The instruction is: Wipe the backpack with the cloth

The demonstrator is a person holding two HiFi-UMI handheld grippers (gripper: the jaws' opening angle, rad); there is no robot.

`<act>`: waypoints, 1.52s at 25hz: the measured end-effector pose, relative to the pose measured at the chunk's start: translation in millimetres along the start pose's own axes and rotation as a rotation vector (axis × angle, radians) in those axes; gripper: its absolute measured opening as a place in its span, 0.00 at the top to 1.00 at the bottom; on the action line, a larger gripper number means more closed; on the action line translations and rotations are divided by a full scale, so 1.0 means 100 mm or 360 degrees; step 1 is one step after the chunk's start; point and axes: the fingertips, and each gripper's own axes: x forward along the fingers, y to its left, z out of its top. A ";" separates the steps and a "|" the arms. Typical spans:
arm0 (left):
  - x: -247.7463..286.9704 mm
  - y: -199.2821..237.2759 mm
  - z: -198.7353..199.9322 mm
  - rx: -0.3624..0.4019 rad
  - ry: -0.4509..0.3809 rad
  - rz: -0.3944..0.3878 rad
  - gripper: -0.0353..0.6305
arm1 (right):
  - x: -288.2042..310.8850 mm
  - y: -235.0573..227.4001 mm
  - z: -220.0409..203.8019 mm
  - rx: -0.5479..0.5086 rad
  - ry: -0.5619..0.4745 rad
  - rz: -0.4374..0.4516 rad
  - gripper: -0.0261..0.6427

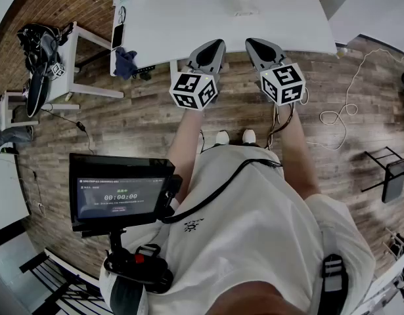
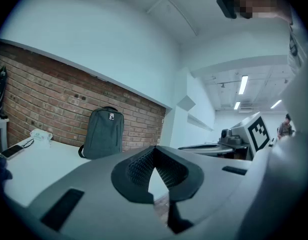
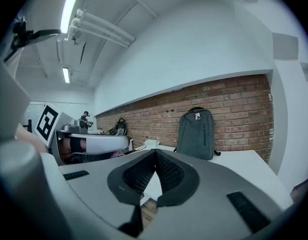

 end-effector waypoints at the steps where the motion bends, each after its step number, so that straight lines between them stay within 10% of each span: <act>1: 0.00 0.00 0.00 0.0000 -0.0001 0.0003 0.94 | 0.00 0.00 0.00 -0.0007 0.0006 0.0000 0.96; 38: 0.32 0.02 0.15 0.0035 -0.0033 0.0162 0.94 | 0.10 -0.39 -0.03 -0.0022 0.0000 0.0165 0.96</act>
